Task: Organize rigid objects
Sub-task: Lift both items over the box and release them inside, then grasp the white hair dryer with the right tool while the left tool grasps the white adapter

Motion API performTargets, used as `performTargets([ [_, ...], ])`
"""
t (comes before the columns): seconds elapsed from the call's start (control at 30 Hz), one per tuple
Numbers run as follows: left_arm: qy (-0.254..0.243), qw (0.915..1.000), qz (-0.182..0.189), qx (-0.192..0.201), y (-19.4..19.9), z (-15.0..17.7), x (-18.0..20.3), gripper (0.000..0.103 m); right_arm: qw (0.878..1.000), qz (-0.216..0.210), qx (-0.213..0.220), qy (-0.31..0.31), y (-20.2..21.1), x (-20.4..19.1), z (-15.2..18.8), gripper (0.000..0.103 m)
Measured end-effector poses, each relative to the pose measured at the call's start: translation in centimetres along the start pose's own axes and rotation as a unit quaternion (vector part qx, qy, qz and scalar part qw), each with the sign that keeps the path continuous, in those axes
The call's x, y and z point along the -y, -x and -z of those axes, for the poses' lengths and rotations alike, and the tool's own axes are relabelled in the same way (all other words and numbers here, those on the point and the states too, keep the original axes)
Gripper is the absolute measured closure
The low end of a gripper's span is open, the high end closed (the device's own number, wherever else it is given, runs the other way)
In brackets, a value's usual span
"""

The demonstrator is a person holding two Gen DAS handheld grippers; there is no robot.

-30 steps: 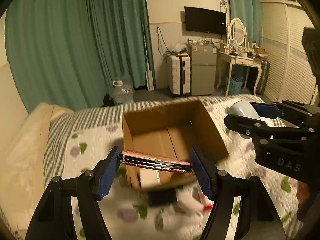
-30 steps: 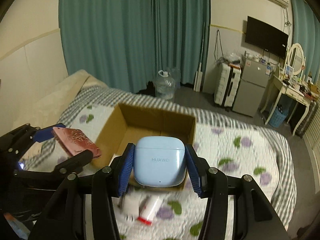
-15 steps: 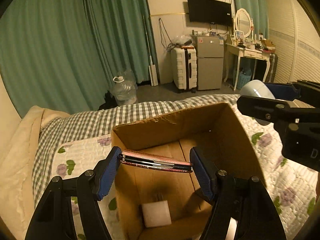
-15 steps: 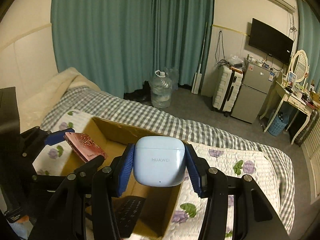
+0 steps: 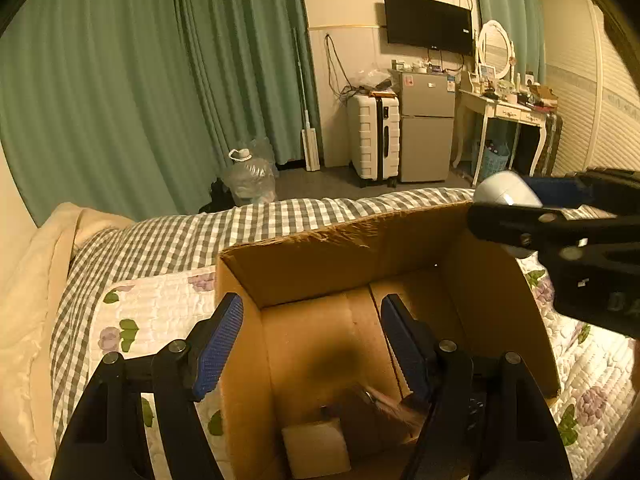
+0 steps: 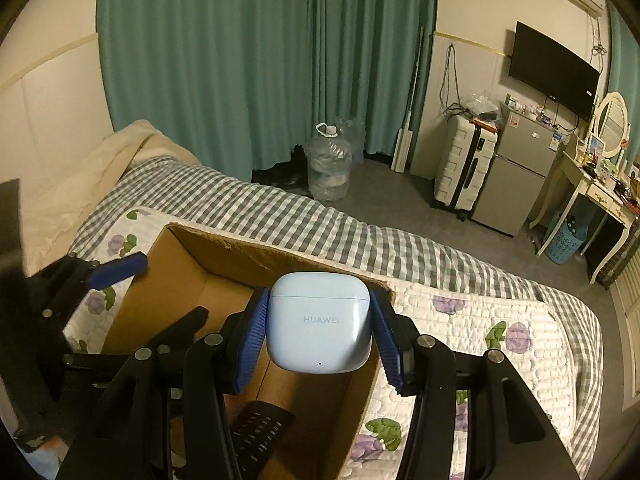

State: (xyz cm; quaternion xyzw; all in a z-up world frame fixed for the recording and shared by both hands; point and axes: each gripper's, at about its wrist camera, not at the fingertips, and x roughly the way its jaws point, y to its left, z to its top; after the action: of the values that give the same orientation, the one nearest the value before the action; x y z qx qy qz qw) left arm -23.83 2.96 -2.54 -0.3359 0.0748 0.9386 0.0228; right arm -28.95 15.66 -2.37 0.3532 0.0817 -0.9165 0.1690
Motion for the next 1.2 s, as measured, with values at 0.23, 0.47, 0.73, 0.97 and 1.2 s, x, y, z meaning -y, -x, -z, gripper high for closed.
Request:
performTargets([
  [0.23,0.009,0.9999,0.005,0.006,1.2,0.3,-0.6,0.029,0.999,-0.017,-0.026,-0.005,-2.3,-0.4,0.5,0.042],
  [0.47,0.009,0.9998,-0.005,0.018,5.1,0.5,-0.6,0.029,0.999,-0.003,0.019,-0.039,2.3,0.4,-0.2,0.026],
  [0.73,0.018,0.9975,-0.018,0.066,14.7,0.3,-1.5,0.028,0.997,0.018,0.058,-0.048,13.0,0.2,1.6,0.02],
  [0.97,0.025,0.9947,-0.015,0.098,22.0,1.0,-2.2,0.027,0.997,0.02,0.071,-0.017,20.3,-3.0,4.0,0.016],
  [1.2,0.016,0.9961,-0.016,0.085,23.9,4.4,-2.4,0.027,0.998,0.002,0.064,-0.001,22.7,-6.2,7.9,0.016],
])
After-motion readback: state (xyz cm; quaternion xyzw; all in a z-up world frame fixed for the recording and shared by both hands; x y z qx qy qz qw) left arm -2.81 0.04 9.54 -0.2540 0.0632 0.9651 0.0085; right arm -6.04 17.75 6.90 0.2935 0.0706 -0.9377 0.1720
